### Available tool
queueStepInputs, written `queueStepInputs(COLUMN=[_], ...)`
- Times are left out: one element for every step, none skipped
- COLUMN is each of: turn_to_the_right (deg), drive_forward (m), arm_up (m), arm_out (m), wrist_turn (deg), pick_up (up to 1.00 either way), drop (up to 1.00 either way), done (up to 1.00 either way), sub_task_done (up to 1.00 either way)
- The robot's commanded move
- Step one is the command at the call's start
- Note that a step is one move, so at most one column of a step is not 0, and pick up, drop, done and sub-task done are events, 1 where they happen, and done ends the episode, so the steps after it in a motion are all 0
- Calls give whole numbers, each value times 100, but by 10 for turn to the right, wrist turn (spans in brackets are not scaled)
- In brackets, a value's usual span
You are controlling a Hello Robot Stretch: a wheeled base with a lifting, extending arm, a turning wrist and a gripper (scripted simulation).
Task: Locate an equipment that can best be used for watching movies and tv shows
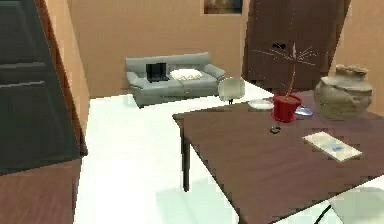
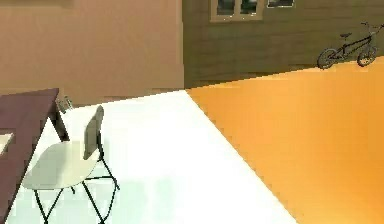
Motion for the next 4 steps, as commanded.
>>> queueStepInputs(turn_to_the_right=[-270, -30, 0, -450], drive_forward=[0, 0, 70, 0], arm_up=[0, 0, 0, 0], arm_out=[0, 0, 0, 0], wrist_turn=[0, 0, 0, 0], pick_up=[0, 0, 0, 0], drop=[0, 0, 0, 0], done=[0, 0, 0, 0], sub_task_done=[0, 0, 0, 0])
